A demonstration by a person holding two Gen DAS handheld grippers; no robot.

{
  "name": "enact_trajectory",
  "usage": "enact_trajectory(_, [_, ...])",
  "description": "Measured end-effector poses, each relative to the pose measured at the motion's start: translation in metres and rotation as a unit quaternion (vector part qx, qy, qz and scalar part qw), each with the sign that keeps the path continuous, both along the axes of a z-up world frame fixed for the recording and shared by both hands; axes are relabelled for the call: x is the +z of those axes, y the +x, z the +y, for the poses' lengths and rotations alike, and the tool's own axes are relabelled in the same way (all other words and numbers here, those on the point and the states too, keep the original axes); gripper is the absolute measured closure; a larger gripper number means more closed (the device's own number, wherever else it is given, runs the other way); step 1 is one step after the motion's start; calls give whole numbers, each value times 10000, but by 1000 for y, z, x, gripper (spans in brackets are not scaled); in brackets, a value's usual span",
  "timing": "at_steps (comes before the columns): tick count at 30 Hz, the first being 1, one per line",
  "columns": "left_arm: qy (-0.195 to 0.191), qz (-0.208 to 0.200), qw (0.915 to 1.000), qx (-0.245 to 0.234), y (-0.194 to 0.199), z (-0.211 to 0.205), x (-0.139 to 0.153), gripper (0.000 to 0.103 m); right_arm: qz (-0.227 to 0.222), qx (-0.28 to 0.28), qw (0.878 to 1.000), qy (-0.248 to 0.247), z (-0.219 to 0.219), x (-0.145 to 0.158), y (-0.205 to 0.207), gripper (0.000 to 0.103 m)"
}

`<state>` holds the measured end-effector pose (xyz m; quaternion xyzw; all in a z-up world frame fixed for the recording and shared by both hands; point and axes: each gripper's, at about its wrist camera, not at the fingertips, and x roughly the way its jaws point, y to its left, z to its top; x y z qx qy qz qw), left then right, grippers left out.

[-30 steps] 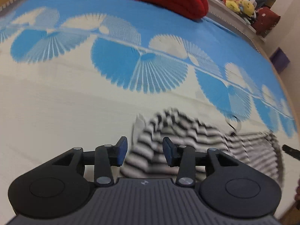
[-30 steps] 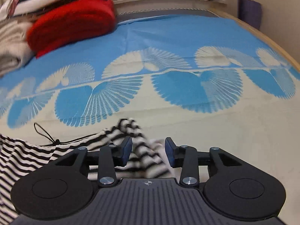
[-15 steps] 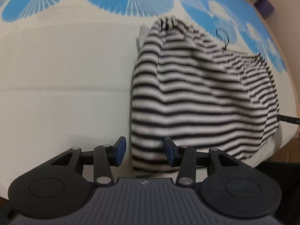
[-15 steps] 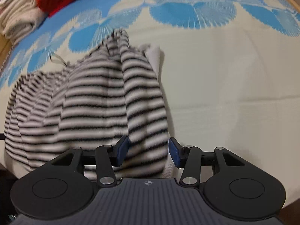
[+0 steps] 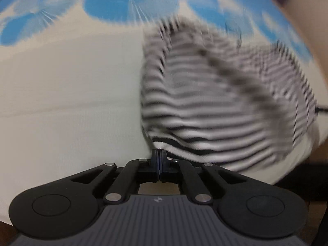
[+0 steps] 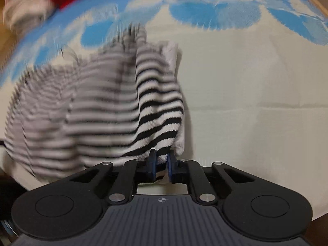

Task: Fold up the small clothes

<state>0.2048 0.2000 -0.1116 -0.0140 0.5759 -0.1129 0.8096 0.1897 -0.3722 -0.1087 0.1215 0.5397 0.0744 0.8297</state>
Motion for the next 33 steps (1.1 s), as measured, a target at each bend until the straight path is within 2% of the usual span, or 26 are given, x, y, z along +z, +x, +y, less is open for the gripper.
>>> enact_trajectory(2, [203, -57, 9998, 73, -4, 7, 5, 103, -262, -253, 9989, 290, -13, 14, -4, 94])
enact_trajectory(4, [683, 355, 9970, -99, -7, 4, -12, 103, -223, -150, 9994, 201, -14, 16, -7, 95])
enact_trajectory(7, [1147, 789, 9873, -760, -13, -18, -34, 103, 575, 152, 9975, -389, -3, -14, -6, 95])
enact_trajectory(9, [1152, 848, 9877, -635, -9, -19, -33, 102, 816, 451, 9928, -747, 9, -27, -5, 95])
enact_trajectory(10, [1120, 817, 9890, -509, -6, -18, -28, 99, 826, 423, 9927, -775, 10, -27, -4, 95])
enact_trajectory(11, [1110, 677, 9908, -373, -2, -15, -21, 98, 811, 278, 9937, -720, 8, -25, -1, 94])
enact_trajectory(12, [1090, 487, 9925, -254, 1, -12, -12, 87, 767, 191, 9946, -678, 7, -22, 0, 92])
enact_trajectory(13, [1011, 271, 9944, -122, 3, -8, -3, 71, 655, 161, 9956, -647, 6, -17, 1, 91])
enact_trajectory(14, [859, 2, 9963, 58, 6, -3, 6, 65, 492, 136, 9964, -672, 7, -11, 2, 91])
enact_trajectory(15, [688, -228, 9971, 230, 9, 1, 13, 63, 165, 49, 9969, -772, 7, -3, 0, 86])
enact_trajectory(17, [517, -588, 9959, 457, 20, -2, 21, 63, -393, -156, 9958, -813, 4, 11, 1, 76])
enact_trajectory(21, [519, -1092, 9918, 404, 38, -24, 27, 63, -1107, -570, 9908, -522, -2, 17, 12, 71])
enact_trajectory(23, [506, -1356, 9889, 333, 51, -38, 23, 63, -1191, -603, 9893, -589, 2, 17, 25, 71])
enact_trajectory(26, [484, -1435, 9877, 391, 63, -50, 11, 63, -1536, -577, 9849, -558, 14, 17, 39, 68])
enact_trajectory(33, [582, -1414, 9869, 509, 95, -63, -9, 63, -1502, -434, 9855, -664, 41, -2, 83, 59])
